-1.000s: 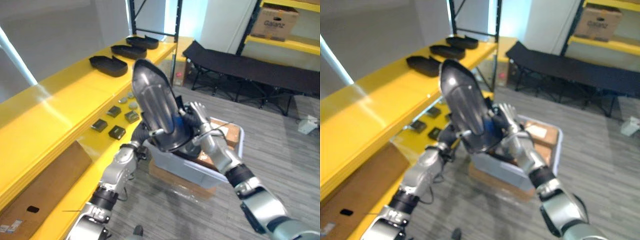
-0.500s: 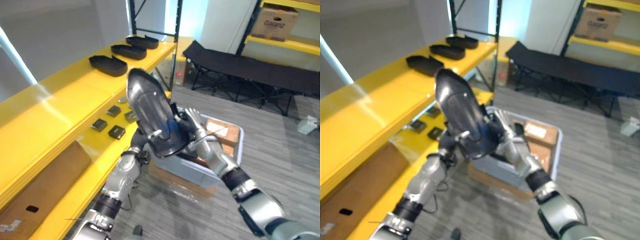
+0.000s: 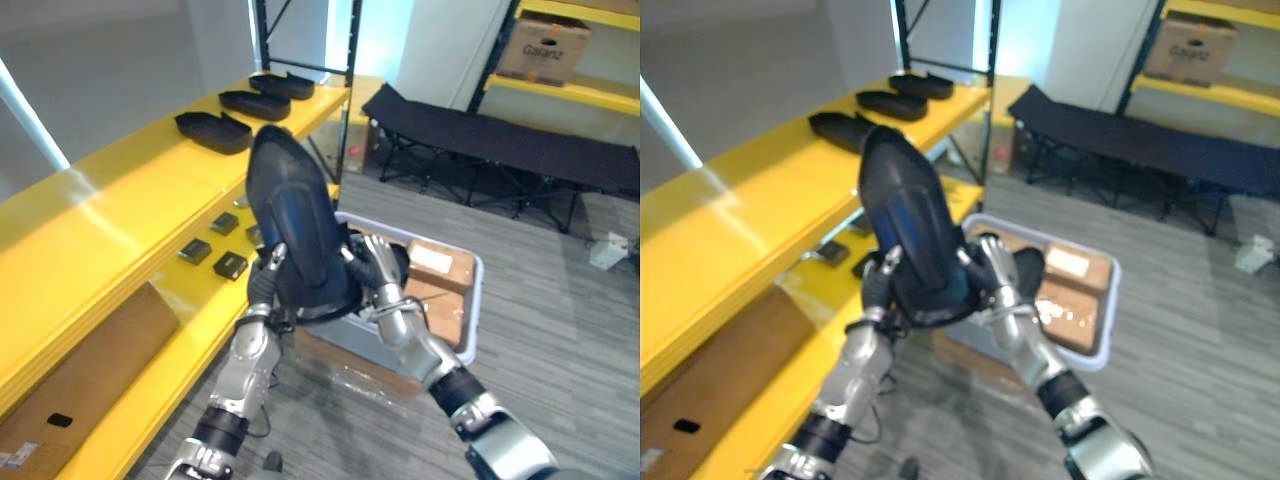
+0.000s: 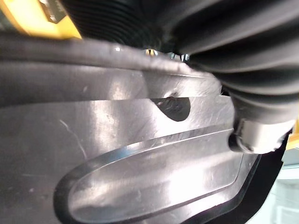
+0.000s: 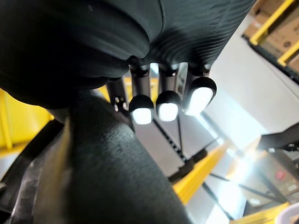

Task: Walk over and take plastic housings, then place them on the shelf

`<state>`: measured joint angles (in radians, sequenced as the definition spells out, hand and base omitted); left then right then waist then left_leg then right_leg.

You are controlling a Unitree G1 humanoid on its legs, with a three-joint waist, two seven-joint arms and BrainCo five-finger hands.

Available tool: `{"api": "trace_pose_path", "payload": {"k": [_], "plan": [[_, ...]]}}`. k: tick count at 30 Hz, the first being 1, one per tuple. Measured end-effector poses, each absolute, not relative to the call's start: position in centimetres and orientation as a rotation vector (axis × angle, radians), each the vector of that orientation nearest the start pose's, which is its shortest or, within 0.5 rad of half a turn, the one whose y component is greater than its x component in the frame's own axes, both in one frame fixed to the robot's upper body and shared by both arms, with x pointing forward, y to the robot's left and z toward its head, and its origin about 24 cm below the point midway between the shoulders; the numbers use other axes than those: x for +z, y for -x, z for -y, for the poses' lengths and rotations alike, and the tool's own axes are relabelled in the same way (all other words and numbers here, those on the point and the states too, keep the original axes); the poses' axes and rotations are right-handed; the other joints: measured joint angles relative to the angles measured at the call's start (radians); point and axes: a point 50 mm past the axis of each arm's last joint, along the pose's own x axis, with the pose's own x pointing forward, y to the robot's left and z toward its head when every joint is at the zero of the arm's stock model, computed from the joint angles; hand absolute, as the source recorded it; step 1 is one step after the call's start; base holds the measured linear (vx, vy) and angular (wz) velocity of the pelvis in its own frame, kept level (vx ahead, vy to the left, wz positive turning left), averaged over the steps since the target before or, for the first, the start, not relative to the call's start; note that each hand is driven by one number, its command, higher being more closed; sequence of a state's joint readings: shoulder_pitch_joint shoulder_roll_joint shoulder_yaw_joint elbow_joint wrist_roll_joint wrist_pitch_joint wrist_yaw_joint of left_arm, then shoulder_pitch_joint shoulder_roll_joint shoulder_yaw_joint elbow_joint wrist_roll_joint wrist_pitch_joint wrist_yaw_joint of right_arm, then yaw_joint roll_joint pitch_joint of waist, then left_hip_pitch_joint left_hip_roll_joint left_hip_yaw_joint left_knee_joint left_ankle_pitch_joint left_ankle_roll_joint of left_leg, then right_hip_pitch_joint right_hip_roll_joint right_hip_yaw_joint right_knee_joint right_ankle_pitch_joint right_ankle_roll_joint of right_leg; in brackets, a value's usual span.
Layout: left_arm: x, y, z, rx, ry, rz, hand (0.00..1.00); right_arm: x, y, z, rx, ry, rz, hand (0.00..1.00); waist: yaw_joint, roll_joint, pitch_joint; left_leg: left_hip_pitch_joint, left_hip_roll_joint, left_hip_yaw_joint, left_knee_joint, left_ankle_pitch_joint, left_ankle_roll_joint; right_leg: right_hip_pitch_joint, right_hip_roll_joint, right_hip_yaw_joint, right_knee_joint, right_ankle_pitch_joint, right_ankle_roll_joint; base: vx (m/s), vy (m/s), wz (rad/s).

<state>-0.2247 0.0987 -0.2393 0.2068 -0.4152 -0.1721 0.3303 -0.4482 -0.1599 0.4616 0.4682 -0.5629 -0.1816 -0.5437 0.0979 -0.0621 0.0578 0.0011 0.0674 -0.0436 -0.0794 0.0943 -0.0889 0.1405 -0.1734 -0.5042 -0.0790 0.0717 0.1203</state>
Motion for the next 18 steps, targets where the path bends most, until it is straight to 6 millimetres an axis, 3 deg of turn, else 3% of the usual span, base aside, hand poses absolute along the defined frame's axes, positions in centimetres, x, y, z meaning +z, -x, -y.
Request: {"api": "trace_pose_path", "payload": {"k": [11, 12, 18], "plan": [[7.7, -28.9, -11.8, 0.094, 0.202, 0.167, 1.0, 6.9, -30.1, 6.8, 0.032, 0.68, 0.471, 1.0, -0.003, -0.003, -0.002, 0.001, 0.0, 0.002, 0.0, -0.001, -0.001, -0.001, -0.001, 0.009, 0.0, 0.0, 0.0, 0.0, 0.0, 0.0], [7.7, -28.9, -11.8, 0.088, 0.198, 0.168, 1.0, 6.9, -30.1, 6.8, 0.032, 0.678, 0.472, 0.0, -0.004, -0.003, -0.002, 0.001, 0.0, 0.002, 0.0, -0.001, -0.001, -0.001, -0.001, 0.01, 0.0, 0.0, 0.0, 0.0, 0.0, 0.0], [9.1, -28.8, -11.8, 0.037, 0.11, 0.227, 1.0, 6.8, -29.2, 6.6, 0.062, 0.559, 0.489, 0.0, -0.004, -0.003, -0.002, 0.0, 0.0, 0.003, 0.0, -0.002, -0.002, -0.003, 0.0, 0.01, -0.001, 0.0, 0.0, 0.0, 0.0, 0.0]]}}
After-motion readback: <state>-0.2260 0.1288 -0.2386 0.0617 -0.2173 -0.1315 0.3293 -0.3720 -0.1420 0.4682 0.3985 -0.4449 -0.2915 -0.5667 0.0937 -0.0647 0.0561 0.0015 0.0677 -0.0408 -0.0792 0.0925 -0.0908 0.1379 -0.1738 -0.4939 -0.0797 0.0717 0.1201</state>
